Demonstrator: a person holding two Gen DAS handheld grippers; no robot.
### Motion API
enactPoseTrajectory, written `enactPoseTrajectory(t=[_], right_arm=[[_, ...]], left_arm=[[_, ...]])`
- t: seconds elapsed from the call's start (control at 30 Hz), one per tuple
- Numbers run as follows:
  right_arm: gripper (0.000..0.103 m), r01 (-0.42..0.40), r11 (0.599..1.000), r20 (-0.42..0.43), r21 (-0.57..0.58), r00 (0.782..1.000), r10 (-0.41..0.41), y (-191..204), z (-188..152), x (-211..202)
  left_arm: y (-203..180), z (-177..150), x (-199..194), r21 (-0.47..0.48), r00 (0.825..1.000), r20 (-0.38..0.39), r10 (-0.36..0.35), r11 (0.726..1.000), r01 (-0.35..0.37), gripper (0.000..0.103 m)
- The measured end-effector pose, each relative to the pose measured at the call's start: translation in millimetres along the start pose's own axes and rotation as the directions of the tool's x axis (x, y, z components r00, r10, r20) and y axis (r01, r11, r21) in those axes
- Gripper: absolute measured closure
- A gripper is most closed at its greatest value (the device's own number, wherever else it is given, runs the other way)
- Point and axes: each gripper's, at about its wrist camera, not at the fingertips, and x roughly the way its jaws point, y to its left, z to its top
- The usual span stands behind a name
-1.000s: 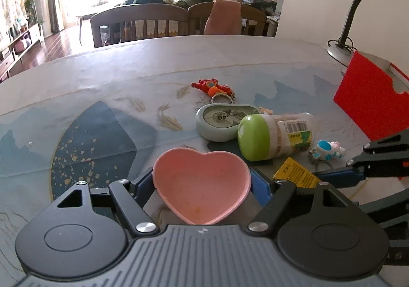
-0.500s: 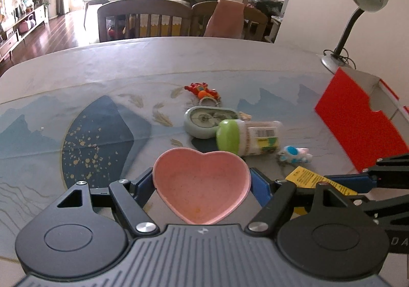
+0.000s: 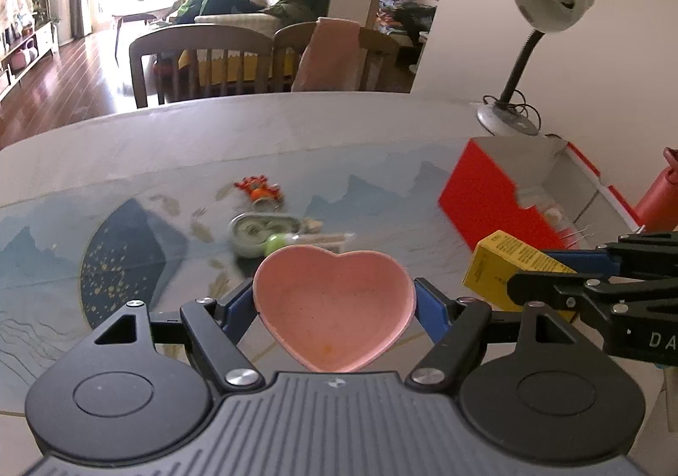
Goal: Organize rigid objects
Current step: 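Carry the heart bowl and yellow box with both tools over the red box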
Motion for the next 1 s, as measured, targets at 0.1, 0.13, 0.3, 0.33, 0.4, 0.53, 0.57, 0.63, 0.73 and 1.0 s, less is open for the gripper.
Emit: enactPoseTrajectory(t=[0.1, 0.13, 0.3, 0.33, 0.4, 0.53, 0.57, 0.63, 0.73, 1.0], right_arm=[[0.074, 0.019, 1.0, 0.023, 0.007, 1.0, -0.019, -15.2, 2.6, -11.7], [0.074, 0.024, 1.0, 0.028, 0.01, 0.999, -0.024, -19.9, 3.5, -14.2], [0.074, 0.042, 0.999, 0.055, 0.028, 0.998, -0.044, -48.4, 4.8, -28.3], [0.074, 0.045, 0.999, 0.058, 0.03, 0.997, -0.047, -52.4, 4.8, -30.4], [0.074, 0.053, 0.998, 0.066, 0.035, 0.996, -0.055, -64.1, 4.6, -34.3], [0.074, 0.063, 0.997, 0.077, 0.048, 0.995, -0.067, -87.2, 3.1, -41.7], [0.074, 0.067, 0.997, 0.079, 0.05, 0.994, -0.07, -93.3, 2.8, -42.8], [0.074, 0.071, 0.996, 0.082, 0.058, 0.994, -0.076, -105.3, 1.9, -44.9], [0.074, 0.081, 0.994, 0.088, 0.067, 0.992, -0.087, -123.4, -0.4, -50.1], [0.074, 0.124, 0.988, 0.083, 0.093, 0.988, -0.132, -172.1, -3.9, -51.5]], left_arm=[[-16.7, 7.0, -3.9, 0.009, 1.0, 0.005, -0.008, 1.0, 0.008, 0.025], [-23.3, 9.4, -4.9, 0.014, 1.0, 0.006, -0.011, 1.0, 0.011, 0.025], [-56.8, 20.8, -4.7, 0.03, 0.999, 0.01, -0.048, 0.998, 0.048, 0.025], [-63.7, 22.5, -3.9, 0.035, 0.999, 0.011, -0.054, 0.998, 0.053, 0.025], [-79.8, 25.6, -1.6, 0.05, 0.998, 0.008, -0.069, 0.996, 0.068, 0.025], [-111.2, 30.0, 5.1, 0.078, 0.996, -0.001, -0.087, 0.993, 0.087, 0.025], [-117.4, 31.0, 7.1, 0.082, 0.996, -0.003, -0.092, 0.992, 0.092, 0.025], [-132.9, 33.3, 11.8, 0.094, 0.995, -0.011, -0.099, 0.991, 0.099, 0.025], [-154.5, 35.7, 20.2, 0.114, 0.994, -0.021, -0.105, 0.988, 0.107, 0.025], [-201.8, 44.7, 52.7, 0.144, 0.991, -0.061, -0.118, 0.982, 0.126, 0.025]])
